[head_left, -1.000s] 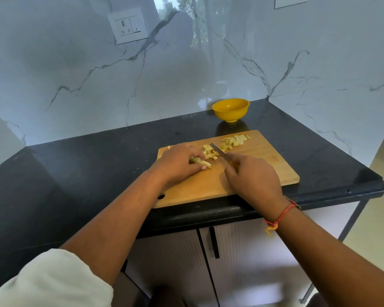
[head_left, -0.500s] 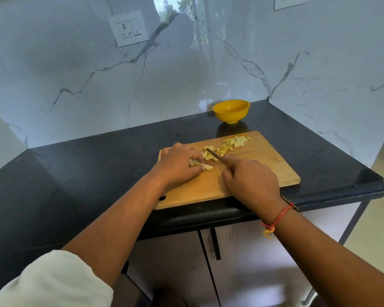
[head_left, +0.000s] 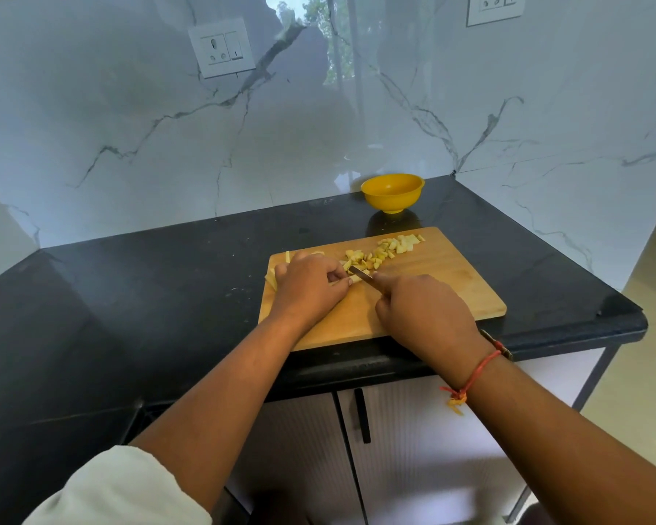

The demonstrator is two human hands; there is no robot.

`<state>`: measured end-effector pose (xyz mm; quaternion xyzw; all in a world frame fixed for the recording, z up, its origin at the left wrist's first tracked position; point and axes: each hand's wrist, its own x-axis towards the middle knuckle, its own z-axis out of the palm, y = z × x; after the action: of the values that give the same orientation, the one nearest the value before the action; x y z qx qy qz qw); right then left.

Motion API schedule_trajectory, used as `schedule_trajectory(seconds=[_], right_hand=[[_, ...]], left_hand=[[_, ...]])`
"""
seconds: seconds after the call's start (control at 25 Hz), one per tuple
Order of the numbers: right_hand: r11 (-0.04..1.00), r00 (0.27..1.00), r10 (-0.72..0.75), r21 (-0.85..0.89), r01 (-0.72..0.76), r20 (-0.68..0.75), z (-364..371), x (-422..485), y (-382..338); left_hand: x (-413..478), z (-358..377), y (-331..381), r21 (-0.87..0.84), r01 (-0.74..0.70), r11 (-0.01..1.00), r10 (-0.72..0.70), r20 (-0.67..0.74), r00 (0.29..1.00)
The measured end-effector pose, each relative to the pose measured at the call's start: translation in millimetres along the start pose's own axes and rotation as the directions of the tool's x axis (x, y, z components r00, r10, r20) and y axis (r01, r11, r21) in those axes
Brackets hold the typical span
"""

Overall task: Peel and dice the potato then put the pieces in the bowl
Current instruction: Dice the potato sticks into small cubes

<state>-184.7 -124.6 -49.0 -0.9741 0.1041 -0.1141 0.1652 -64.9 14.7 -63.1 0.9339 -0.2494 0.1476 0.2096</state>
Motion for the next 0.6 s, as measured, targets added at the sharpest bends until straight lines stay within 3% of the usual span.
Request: schedule_trajectory(seconds=[0.2, 0.6], right_hand=[[0.995, 0.995, 0.011, -0.097, -0.001, 0.101, 0.2, 7.0, -5.8], [0.993, 0.979, -0.021, -0.109, 0.044, 0.204, -2.8, 20.6, -14.8]], left_hand=[[-1.1, 2.9, 1.5, -0.02, 0.034, 0.999, -0.034, -0.016, 0.999], [-0.3, 3.9, 3.7, -0.043, 0.074, 0.996, -0.076, -0.027, 0.997]])
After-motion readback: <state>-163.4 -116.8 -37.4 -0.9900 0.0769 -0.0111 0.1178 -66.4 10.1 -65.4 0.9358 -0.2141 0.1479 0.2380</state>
